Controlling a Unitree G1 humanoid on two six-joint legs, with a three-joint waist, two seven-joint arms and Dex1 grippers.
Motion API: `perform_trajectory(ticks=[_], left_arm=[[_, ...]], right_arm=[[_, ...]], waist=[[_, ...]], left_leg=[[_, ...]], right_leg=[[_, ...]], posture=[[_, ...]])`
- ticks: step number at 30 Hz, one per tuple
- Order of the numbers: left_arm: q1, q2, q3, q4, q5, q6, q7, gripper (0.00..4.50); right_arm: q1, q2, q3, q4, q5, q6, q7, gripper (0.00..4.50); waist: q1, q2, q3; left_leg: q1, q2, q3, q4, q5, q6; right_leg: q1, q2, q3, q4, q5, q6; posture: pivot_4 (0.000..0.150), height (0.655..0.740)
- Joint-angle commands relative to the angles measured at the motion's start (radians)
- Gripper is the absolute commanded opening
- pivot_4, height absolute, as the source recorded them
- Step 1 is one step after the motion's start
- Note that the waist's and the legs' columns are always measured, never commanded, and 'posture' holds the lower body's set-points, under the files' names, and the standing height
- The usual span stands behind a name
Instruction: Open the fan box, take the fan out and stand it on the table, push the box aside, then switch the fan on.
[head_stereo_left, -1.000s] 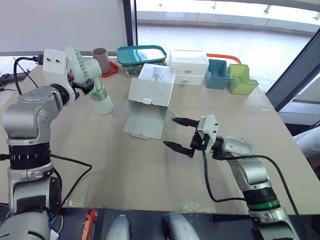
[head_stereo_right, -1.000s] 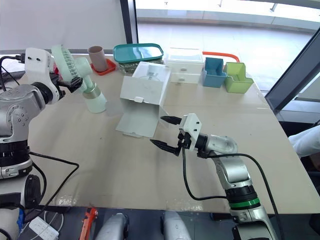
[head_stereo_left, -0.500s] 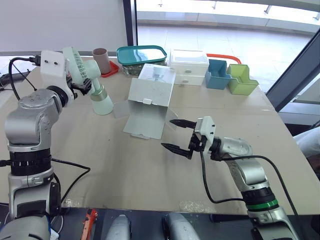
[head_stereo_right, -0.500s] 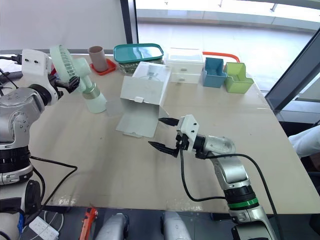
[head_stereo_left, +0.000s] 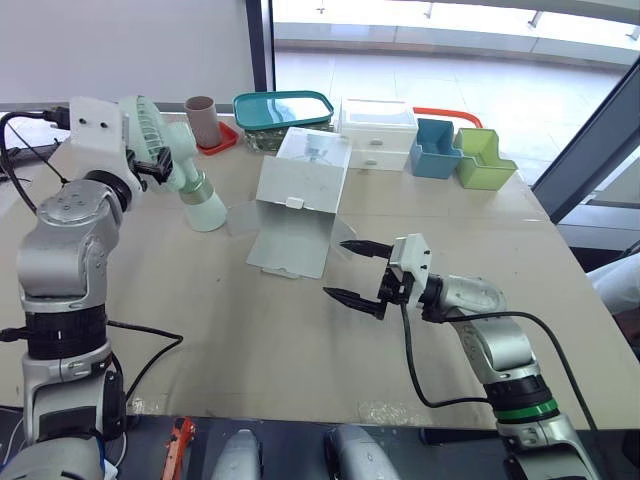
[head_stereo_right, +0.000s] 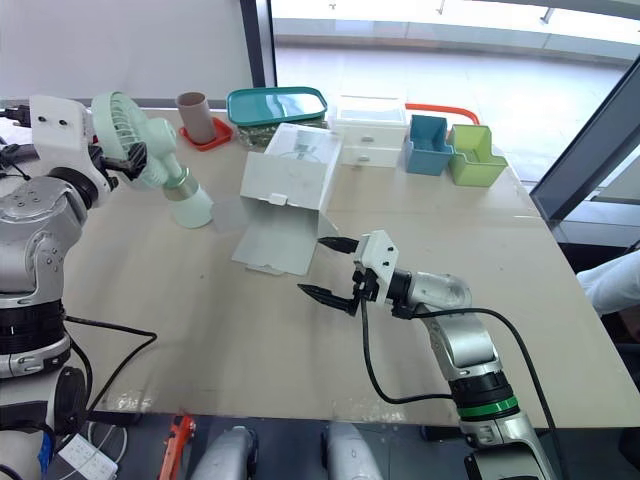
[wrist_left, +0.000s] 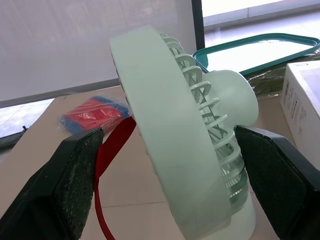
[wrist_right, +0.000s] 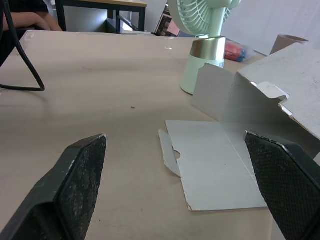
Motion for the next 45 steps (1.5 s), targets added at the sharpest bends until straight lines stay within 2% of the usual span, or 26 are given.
perform_trajectory(ticks=[1, 39, 45], left_arm=[[-0.02, 0.008, 0.003, -0.009, 0.016, -0.032, -0.004, 4.4], [-0.107, -0.028, -0.008, 0.027, 0.05, -0.231, 0.005, 4.4], [-0.106, -0.017, -0.017, 0.045, 0.064, -0.264, -0.006, 4.4]], right_arm=[[0.002, -0.004, -0.006, -0.03, 0.008, -0.004, 0.002, 4.5], [0.02, -0.011, -0.007, -0.037, -0.001, -0.002, -0.004, 4.5], [0.014, 0.007, -0.035, -0.036, 0.039, 0.009, -0.016, 4.5]], waist=[[0.0, 0.0, 0.0], [0.0, 0.0, 0.0], [0.0, 0.0, 0.0]], left_leg=[[0.0, 0.0, 0.0, 0.0, 0.0, 0.0], [0.0, 0.0, 0.0, 0.0, 0.0, 0.0], [0.0, 0.0, 0.0, 0.0, 0.0, 0.0]], right_leg=[[0.0, 0.0, 0.0, 0.0, 0.0, 0.0], [0.0, 0.0, 0.0, 0.0, 0.0, 0.0], [0.0, 0.0, 0.0, 0.0, 0.0, 0.0]], posture=[[0.15, 0.74], [0.15, 0.74], [0.15, 0.74]])
